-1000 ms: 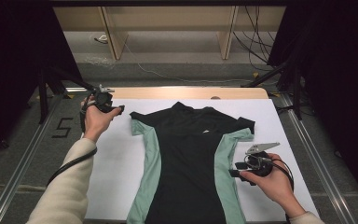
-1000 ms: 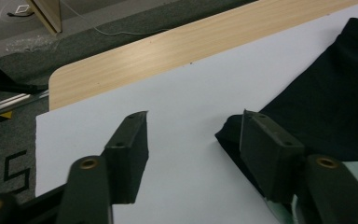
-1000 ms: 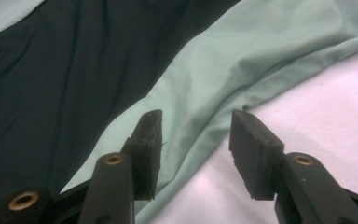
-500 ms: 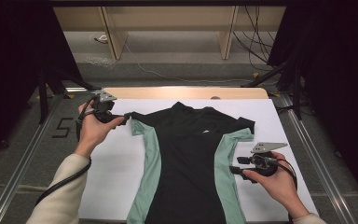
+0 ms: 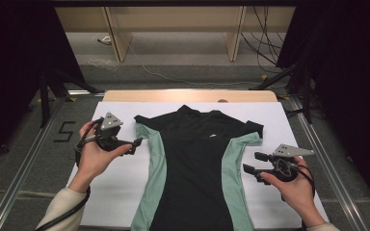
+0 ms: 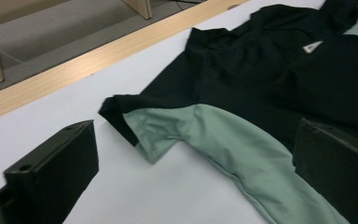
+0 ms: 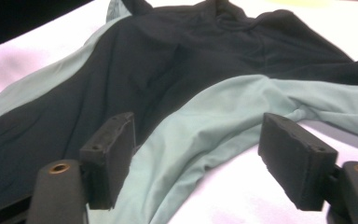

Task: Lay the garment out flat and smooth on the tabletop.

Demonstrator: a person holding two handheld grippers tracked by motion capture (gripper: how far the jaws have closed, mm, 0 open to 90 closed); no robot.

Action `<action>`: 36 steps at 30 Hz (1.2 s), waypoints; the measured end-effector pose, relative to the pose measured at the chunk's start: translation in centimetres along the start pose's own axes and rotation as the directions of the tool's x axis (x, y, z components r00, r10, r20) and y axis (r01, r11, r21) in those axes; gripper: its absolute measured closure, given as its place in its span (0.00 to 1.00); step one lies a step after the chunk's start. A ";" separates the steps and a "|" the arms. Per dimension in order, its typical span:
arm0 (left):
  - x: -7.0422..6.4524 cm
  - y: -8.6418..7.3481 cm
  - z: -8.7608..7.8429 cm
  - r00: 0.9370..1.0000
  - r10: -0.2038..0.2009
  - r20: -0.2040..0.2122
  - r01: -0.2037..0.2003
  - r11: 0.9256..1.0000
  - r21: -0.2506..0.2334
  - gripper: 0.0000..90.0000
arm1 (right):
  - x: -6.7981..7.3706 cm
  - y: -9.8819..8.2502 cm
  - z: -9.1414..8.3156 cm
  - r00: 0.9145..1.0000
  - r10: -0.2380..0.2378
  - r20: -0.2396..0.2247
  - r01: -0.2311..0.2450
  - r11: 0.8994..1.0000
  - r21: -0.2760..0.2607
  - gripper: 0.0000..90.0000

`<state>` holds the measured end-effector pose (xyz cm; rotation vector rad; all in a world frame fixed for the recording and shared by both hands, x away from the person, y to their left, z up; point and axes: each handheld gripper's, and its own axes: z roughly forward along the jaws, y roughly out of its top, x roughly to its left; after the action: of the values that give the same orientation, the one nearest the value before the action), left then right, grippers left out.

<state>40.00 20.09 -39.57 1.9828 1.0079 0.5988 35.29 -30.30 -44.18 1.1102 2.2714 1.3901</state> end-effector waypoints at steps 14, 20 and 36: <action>-4.1 -4.1 -1.1 0.994 0.028 0.105 -0.021 0.997 -0.073 0.00 | 0.1 -0.8 -1.1 0.999 -0.033 0.037 0.036 0.995 -0.088 0.19; -4.3 -6.5 -1.7 0.995 0.015 0.099 -0.008 0.998 -0.065 0.00 | 0.2 -1.3 -1.5 0.998 -0.039 0.053 0.044 0.994 -0.096 0.18; -3.0 -9.2 -3.1 0.999 -0.008 0.039 0.012 0.995 -0.104 0.00 | -0.2 -2.6 -3.1 0.993 -0.033 0.112 0.045 0.993 -0.109 0.18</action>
<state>32.12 22.23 -45.64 1.8899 0.9433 0.5933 32.44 -33.11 -44.82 1.0737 2.1012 1.3866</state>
